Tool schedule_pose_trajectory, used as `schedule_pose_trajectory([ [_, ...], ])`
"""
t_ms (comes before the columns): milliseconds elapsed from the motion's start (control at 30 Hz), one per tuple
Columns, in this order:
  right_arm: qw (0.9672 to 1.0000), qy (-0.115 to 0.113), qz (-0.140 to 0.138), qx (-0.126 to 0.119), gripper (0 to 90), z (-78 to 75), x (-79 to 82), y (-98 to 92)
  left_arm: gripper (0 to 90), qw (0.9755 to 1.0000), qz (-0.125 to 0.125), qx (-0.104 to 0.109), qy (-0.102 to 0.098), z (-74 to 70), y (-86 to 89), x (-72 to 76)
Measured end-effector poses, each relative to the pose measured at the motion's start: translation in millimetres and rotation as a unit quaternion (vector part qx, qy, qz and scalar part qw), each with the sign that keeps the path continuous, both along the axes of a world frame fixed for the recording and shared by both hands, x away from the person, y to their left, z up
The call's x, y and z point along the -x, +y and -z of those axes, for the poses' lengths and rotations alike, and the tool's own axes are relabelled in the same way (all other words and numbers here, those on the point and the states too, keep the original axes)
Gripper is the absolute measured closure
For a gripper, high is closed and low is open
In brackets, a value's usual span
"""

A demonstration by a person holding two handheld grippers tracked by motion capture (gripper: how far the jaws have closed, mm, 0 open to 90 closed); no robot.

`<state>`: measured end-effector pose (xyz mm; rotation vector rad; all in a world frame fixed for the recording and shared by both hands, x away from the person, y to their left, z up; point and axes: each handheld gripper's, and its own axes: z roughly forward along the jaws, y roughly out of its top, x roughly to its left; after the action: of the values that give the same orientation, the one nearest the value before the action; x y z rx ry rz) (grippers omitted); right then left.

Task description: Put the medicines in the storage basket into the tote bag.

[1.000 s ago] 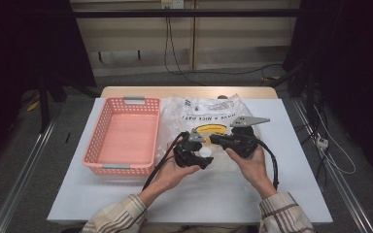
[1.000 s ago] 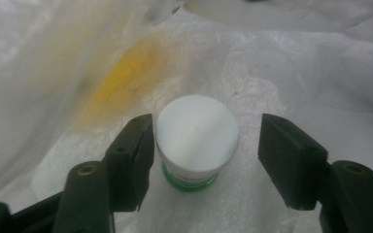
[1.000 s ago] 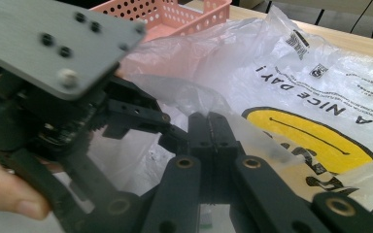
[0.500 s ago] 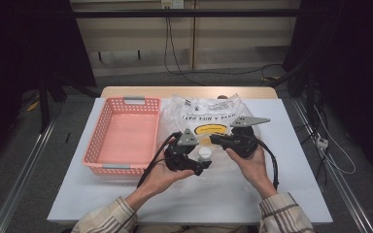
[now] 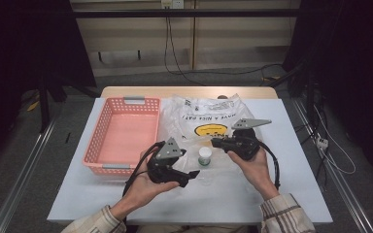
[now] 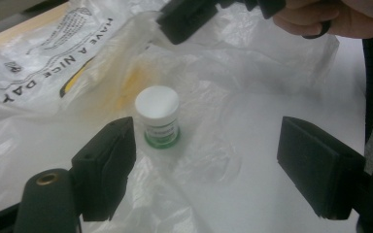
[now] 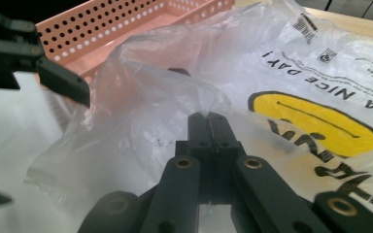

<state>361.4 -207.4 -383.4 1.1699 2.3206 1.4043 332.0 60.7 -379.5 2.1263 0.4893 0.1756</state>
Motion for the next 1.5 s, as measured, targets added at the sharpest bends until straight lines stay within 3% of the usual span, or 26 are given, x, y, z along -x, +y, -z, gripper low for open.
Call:
schedule_pose_trajectory([
  [167,1.0,0.003,-0.005,0.006,87.7,4.0,5.6,-0.4,19.9,0.9998,-0.016,0.002,-0.009,-1.1,16.1,4.4],
  [233,1.0,0.006,0.0,0.008,81.5,6.7,7.3,-2.5,19.5,0.9994,-0.03,0.009,-0.017,0.9,27.4,8.2],
  [333,0.9999,0.007,0.007,0.01,78.6,7.1,8.4,-3.5,19.5,0.9993,-0.034,0.005,-0.011,4.3,33.5,8.9],
  [500,0.9997,-0.009,0.021,0.005,53.0,3.7,20.5,-9.4,19.5,0.9985,-0.054,-0.002,-0.007,12.7,50.5,11.4],
  [633,0.9992,-0.021,0.033,0.008,44.7,-1.0,30.1,-15.9,19.4,0.9982,-0.06,-0.001,-0.007,16.0,54.2,14.8],
  [833,0.9978,-0.018,0.062,0.016,32.9,-0.1,41.9,-32.1,17.4,0.9991,-0.041,-0.01,-0.001,23.3,56.8,23.6],
  [1133,0.9945,-0.024,0.1,0.018,22.8,2.3,61.4,-53.6,14.4,0.9987,-0.049,-0.015,-0.002,29.7,68.4,34.4],
  [1400,0.9918,-0.025,0.124,0.019,22.6,6.4,73.3,-64.7,14.5,0.9987,-0.05,-0.013,0.0,31.6,74.9,36.2],
  [1500,0.9905,-0.018,0.132,0.031,23.5,9.9,83.0,-69.6,15.2,0.9985,-0.051,-0.019,-0.004,35.2,76.2,38.7],
])
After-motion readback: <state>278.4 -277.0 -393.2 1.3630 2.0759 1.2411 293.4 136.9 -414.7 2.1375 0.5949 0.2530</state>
